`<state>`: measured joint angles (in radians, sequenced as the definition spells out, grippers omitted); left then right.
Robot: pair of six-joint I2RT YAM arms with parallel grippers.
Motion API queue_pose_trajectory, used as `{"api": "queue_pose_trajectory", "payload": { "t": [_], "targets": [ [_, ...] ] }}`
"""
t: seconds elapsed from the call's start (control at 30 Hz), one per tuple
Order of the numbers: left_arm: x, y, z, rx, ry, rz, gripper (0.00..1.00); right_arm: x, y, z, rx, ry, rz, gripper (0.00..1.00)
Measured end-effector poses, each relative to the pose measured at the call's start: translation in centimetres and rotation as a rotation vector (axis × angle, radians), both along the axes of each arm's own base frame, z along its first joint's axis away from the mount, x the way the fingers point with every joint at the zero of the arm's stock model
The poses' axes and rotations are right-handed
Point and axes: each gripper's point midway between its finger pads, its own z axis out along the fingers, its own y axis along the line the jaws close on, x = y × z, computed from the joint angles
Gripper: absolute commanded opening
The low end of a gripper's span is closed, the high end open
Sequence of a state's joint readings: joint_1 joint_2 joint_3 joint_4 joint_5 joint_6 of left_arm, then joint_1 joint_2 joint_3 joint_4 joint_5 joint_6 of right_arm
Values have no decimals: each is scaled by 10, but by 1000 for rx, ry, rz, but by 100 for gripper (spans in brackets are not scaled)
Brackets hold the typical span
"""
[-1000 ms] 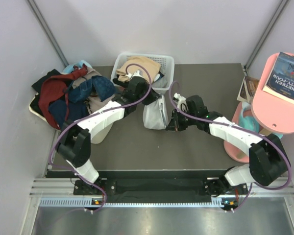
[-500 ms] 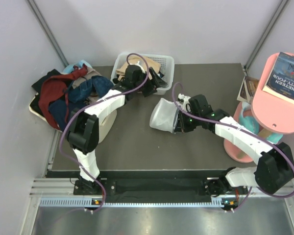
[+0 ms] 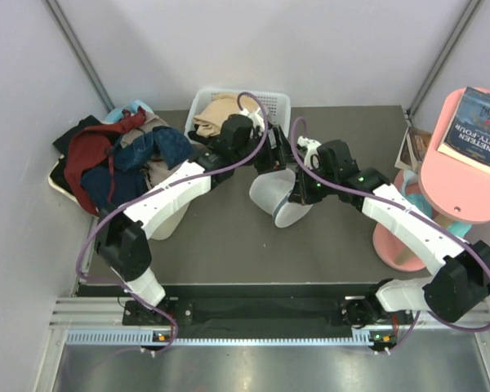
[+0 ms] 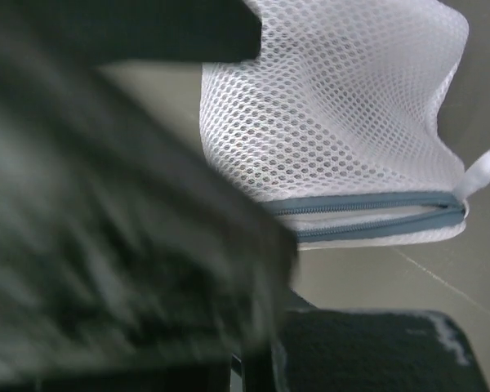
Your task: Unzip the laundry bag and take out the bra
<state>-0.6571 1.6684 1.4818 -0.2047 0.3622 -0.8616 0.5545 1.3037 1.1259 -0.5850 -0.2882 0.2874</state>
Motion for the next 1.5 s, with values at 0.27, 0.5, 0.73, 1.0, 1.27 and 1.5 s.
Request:
{"api": "queue_pose_trajectory", "payload": {
  "t": [0.27, 0.5, 0.73, 1.0, 1.27, 1.5],
  "targets": [
    [-10, -10, -47, 82, 84, -71, 77, -5, -8, -8, -24, 13, -21, 0],
    [-33, -2, -96, 149, 160, -84, 79, -5, -14, 4, -9, -24, -68, 0],
    [-38, -7, -99, 129, 153, -95, 74, -10, -16, -2, -7, -7, -75, 0],
    [-41, -20, -109, 130, 169, -135, 41, -11, -16, -2, -5, -8, -74, 0],
    [-40, -30, -101, 73, 170, -147, 0, -12, -16, -9, -2, -1, -74, 0],
    [-21, -26, -94, 33, 177, -72, 0, -18, -12, -16, 26, 26, -66, 0]
  ]
}}
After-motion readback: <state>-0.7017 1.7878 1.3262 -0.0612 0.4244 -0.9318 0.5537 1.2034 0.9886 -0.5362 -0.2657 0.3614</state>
